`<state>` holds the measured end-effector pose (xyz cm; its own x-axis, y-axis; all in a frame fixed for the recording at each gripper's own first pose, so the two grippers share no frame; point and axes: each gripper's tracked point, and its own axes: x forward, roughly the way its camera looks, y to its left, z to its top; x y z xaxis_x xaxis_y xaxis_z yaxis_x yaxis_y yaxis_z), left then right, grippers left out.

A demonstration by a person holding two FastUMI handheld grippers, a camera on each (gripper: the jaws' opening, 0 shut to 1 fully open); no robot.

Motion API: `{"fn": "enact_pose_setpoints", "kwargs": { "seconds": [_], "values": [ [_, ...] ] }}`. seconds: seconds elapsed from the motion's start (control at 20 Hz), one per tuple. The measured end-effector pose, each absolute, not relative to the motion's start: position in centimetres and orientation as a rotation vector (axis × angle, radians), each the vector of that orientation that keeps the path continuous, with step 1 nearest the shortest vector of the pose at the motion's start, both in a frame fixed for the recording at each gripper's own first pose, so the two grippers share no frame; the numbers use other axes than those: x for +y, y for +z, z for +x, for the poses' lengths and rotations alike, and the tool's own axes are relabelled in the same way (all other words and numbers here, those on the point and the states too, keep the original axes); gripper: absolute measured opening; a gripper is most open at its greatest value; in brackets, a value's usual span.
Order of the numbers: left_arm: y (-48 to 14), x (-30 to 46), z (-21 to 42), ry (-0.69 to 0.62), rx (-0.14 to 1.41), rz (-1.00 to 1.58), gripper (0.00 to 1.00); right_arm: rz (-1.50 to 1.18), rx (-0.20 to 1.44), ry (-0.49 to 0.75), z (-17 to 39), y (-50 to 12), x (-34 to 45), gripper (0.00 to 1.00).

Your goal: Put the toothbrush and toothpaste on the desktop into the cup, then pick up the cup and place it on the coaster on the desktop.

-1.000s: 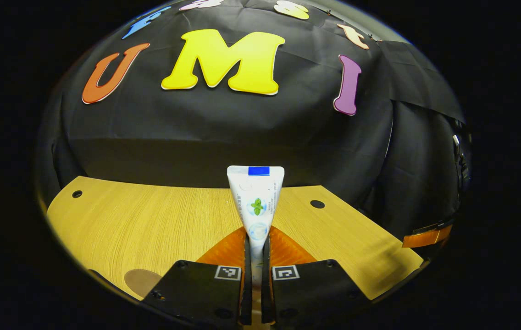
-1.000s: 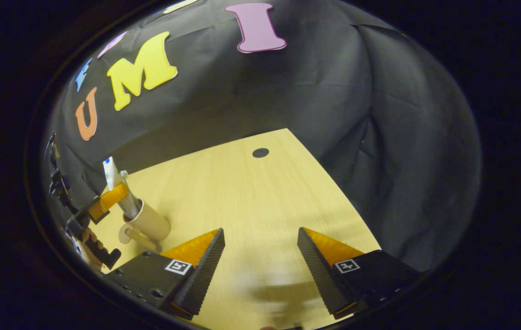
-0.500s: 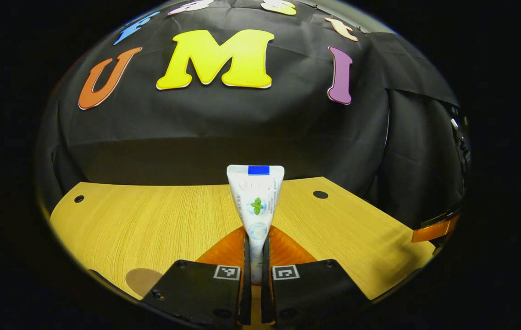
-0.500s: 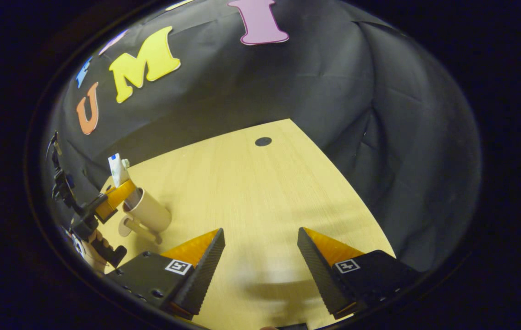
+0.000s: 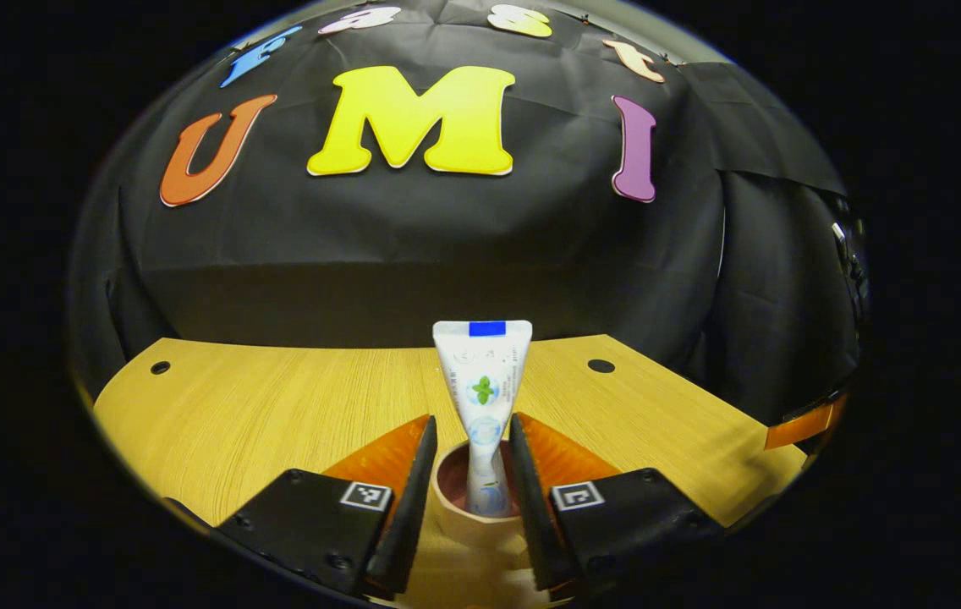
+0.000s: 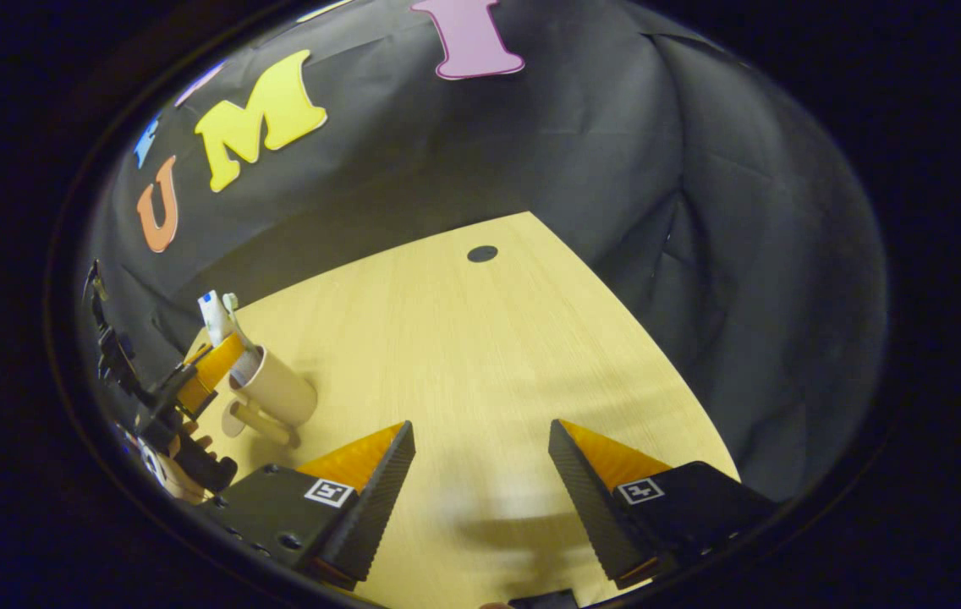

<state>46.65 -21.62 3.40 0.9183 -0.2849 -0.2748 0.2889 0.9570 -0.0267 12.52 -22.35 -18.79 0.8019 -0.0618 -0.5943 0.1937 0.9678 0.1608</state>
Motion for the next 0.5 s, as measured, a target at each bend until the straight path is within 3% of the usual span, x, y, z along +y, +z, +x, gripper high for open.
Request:
{"fn": "enact_pose_setpoints", "kwargs": {
  "seconds": [0.1,0.2,0.5],
  "values": [
    [3.7,-20.5,46.0,-0.268,0.275,0.003,0.84,0.223,0.629,-0.134,12.4,-18.5,-21.8,0.94],
    [4.4,-19.2,45.4,-0.247,0.264,-0.024,1.0,0.214,0.627,-0.133,12.2,-18.2,-21.1,0.97],
    [7.0,-13.8,43.0,-0.184,0.231,-0.04,1.0,0.2,0.629,-0.083,12.8,-16.2,-15.9,0.97]
  ]
}}
